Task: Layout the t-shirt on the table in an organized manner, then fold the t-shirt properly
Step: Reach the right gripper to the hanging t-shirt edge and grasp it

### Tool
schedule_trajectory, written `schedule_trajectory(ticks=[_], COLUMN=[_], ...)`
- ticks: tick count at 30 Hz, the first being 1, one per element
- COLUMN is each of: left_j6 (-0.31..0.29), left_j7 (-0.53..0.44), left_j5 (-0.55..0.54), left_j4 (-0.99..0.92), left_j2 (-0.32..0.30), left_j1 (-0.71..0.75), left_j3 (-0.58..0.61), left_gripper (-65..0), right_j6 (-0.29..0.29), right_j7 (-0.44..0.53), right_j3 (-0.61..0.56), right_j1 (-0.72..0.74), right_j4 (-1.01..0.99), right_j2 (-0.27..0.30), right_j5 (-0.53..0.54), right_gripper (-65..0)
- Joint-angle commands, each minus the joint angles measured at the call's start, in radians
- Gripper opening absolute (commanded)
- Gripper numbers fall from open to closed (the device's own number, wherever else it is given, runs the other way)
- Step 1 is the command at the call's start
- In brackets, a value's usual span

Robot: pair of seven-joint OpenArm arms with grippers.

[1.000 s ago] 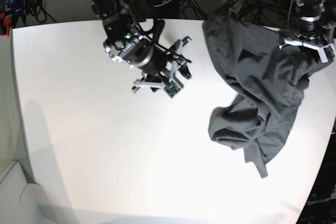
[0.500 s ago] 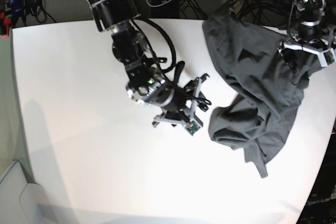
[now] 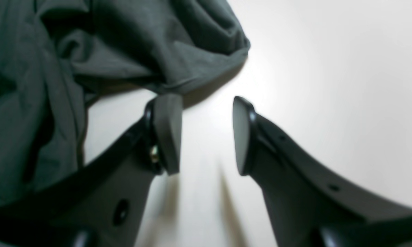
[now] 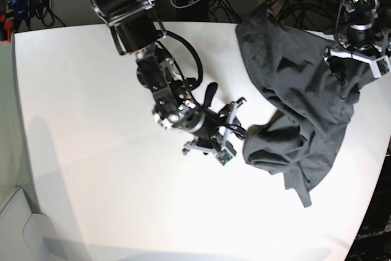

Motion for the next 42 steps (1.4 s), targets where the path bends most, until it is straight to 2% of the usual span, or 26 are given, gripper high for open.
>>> schedule_trajectory(ticks=[1, 8, 13, 16, 25, 29, 33, 35, 39, 42], left_j6=[0.004, 0.004, 0.004, 0.004, 0.004, 0.004, 0.011, 0.013, 0.013, 0.013], left_j7=[-0.026, -0.024, -0.024, -0.024, -0.024, 0.009, 0.029, 0.069, 0.167, 0.203], left_j5=[-0.001, -0.001, -0.001, -0.001, -0.001, 0.004, 0.005, 0.007, 0.007, 0.007], left_j4=[0.018, 0.018, 0.012, 0.012, 0.011, 0.023, 0.023, 0.009, -0.075, -0.178], left_j2=[-0.007, -0.006, -0.006, -0.006, -0.006, -0.006, -0.007, -0.007, -0.004, 0.014], left_j1=[-0.01, -0.016, -0.017, -0.017, -0.04, -0.056, -0.128, -0.191, -0.326, -0.413], left_j3=[-0.002, 0.0, 0.0, 0.0, 0.004, 0.109, 0.199, 0.228, 0.242, 0.236], left_gripper=[0.0, 0.0, 0.0, 0.0, 0.0, 0.0, 0.0, 0.0, 0.0, 0.0], right_j6=[-0.007, -0.009, -0.087, -0.091, -0.093, -0.093, -0.093, -0.093, -0.093, -0.093], right_j7=[0.028, 0.135, 0.202, 0.238, 0.245, 0.245, 0.242, 0.242, 0.239, 0.239], right_j3=[-0.018, -0.156, -0.171, -0.171, -0.171, -0.165, -0.165, -0.165, -0.157, -0.119], right_j1=[0.026, 0.049, 0.091, 0.117, 0.138, 0.129, 0.114, 0.111, 0.111, 0.109], right_j4=[0.014, -0.04, -0.161, -0.21, -0.208, -0.208, -0.207, -0.207, -0.207, -0.207], right_j2=[-0.01, -0.01, -0.01, -0.01, -0.01, -0.01, -0.01, -0.01, -0.01, -0.01], right_j5=[0.015, 0.013, 0.015, 0.015, 0.016, 0.016, 0.015, 0.015, 0.015, 0.013], right_gripper=[-39.4, -39.4, -39.4, -39.4, -39.6, -39.7, -39.7, -39.8, -39.8, -39.8])
